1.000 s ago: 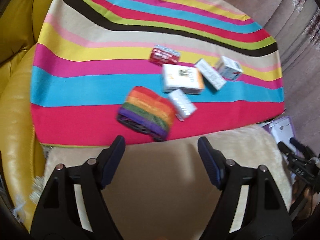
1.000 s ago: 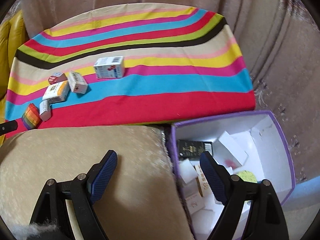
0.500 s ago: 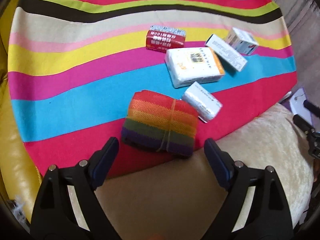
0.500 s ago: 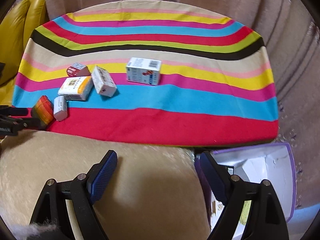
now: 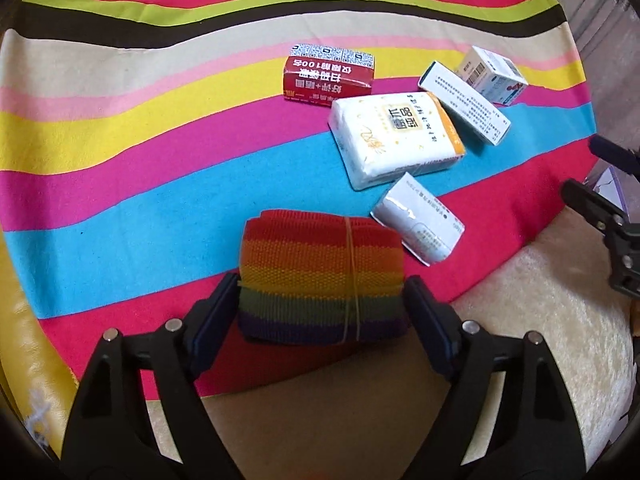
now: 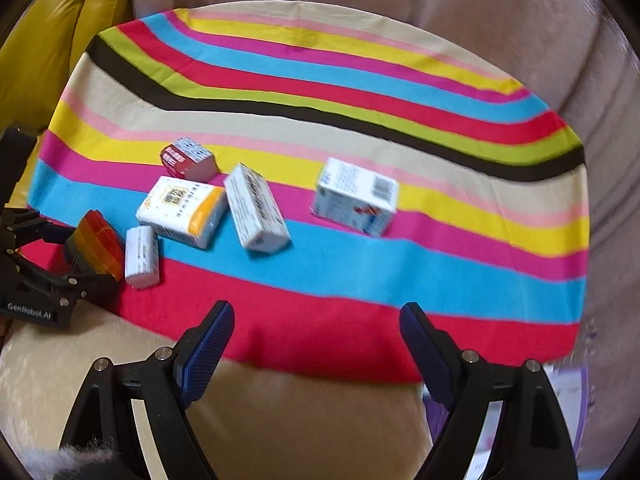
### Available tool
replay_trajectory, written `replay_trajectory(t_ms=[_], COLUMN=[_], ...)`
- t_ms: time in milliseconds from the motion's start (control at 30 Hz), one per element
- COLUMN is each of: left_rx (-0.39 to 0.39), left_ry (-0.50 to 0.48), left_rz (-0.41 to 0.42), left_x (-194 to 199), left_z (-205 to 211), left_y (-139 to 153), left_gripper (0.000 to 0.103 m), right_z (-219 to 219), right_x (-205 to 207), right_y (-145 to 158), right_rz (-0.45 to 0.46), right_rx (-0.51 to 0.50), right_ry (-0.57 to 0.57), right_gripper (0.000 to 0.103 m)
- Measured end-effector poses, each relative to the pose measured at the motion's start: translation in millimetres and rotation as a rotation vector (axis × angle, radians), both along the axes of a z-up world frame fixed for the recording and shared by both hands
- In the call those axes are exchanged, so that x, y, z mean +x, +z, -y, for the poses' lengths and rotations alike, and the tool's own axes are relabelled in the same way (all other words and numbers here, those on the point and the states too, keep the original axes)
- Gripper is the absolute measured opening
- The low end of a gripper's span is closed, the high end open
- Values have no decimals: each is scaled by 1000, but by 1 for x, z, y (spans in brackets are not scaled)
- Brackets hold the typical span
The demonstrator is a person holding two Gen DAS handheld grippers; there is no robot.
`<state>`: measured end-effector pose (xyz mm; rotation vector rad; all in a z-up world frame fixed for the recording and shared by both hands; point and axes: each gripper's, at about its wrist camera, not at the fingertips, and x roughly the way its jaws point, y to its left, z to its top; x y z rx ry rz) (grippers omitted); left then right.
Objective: Organize objects
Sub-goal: 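Move both grippers back over the rainbow band and tall white box, then grasp the rainbow striped band with the left gripper while the right gripper grasps the tall white box, then carry the band and tall white box into the purple box and open both grippers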
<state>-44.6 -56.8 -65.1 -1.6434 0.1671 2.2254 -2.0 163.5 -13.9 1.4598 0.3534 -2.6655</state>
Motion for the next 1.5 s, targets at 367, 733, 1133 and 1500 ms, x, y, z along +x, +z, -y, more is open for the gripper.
replay_trajectory(t_ms=[367, 733, 1133, 1500], left_rx=[51, 161, 220, 261], left_ry=[171, 292, 414, 331], left_rz=[-124, -163, -146, -181], left_x=[14, 10, 11, 30], left_z=[31, 57, 51, -9], left_y=[22, 32, 43, 65], left_gripper=[84, 84, 84, 84], right_z=[39, 49, 33, 2], right_x=[-39, -64, -42, 17], right_y=[-18, -37, -17, 15], right_rz=[-12, 11, -5, -86], right_rx=[156, 205, 64, 24], right_ry=[127, 159, 116, 17], right_gripper=[84, 49, 27, 27])
